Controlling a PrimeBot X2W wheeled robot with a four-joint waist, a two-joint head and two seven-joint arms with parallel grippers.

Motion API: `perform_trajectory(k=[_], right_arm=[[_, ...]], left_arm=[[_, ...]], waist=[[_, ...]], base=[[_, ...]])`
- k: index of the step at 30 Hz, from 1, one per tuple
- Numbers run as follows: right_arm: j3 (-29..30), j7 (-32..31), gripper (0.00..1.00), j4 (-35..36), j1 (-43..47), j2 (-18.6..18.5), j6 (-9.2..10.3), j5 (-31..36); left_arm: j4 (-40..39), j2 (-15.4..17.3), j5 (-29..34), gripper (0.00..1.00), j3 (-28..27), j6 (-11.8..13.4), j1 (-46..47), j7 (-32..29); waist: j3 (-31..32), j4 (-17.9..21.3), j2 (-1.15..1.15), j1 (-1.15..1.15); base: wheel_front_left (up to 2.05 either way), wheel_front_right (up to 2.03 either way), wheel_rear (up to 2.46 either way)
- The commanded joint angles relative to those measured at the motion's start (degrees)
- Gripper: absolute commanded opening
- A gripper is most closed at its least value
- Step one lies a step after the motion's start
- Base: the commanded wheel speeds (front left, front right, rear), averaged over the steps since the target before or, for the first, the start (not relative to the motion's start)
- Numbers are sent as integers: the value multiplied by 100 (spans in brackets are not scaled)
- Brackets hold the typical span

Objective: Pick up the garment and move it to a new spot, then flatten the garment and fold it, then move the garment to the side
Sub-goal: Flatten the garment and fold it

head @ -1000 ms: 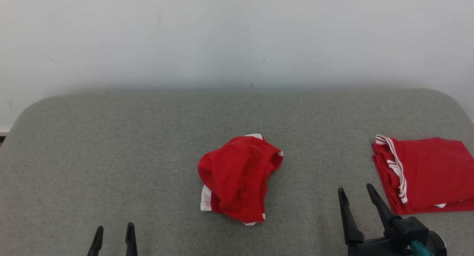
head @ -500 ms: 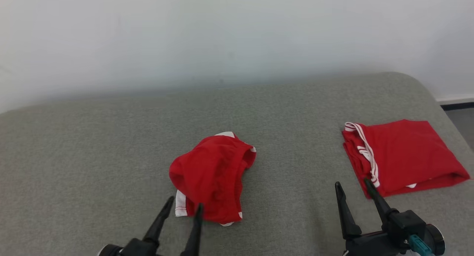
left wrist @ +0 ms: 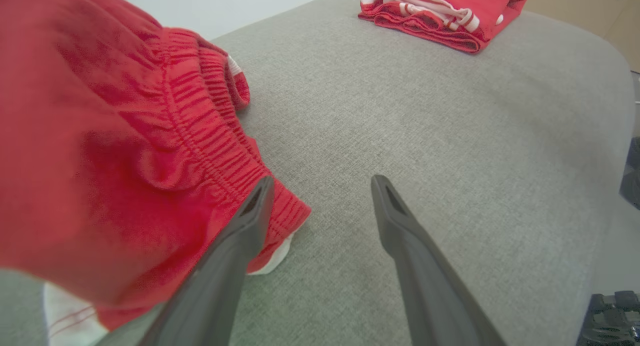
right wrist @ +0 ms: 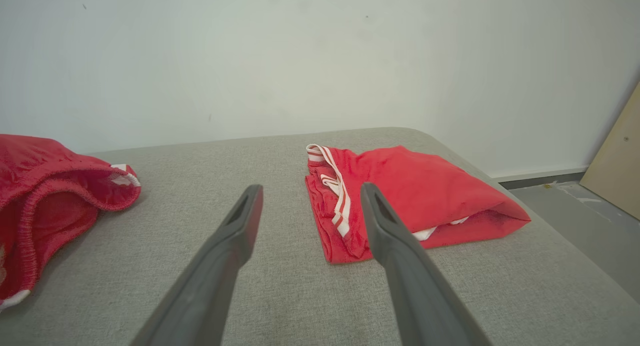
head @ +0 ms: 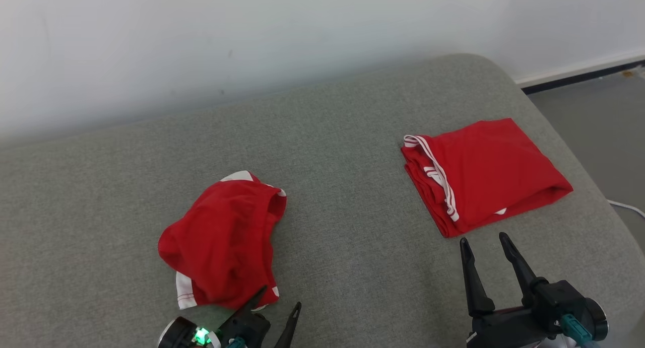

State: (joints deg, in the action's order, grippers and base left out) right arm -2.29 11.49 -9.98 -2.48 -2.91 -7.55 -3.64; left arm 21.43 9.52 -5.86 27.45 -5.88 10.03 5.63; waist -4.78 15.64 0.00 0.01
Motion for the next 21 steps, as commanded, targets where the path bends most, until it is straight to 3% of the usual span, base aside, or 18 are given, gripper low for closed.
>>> perform_trajectory(k=[1,10,11,12,13,21], right_arm=[[-17,38,100,-12,-93,5,10,-41],[-51,94,100,-85,-112,4,10,-76],[-46,101,100,-93,-114,4,10,-74],[-40,104,100,-101,-116,3,10,-71],[-38,105,100,-108,-120,3,10,-68],[-56,104,100,-127,-146,4,10,-66]], left_arm=[[157,20,66,100,-10,80,138,-73],[974,-10,-67,100,-407,682,404,-363],[1022,-9,-70,86,-408,700,417,-365],[1053,-20,-75,47,-396,696,431,-352],[1062,-36,-99,0,-385,666,443,-316],[546,-340,-567,0,-417,267,819,195]], waist=[[-205,201,0,-1],[-250,217,0,-1],[-247,204,0,-1],[-240,189,0,-1],[-234,172,0,-1],[-159,-38,0,-1]], base=[[0,0,0],[0,0,0],[0,0,0],[0,0,0],[0,0,0],[0,0,0]])
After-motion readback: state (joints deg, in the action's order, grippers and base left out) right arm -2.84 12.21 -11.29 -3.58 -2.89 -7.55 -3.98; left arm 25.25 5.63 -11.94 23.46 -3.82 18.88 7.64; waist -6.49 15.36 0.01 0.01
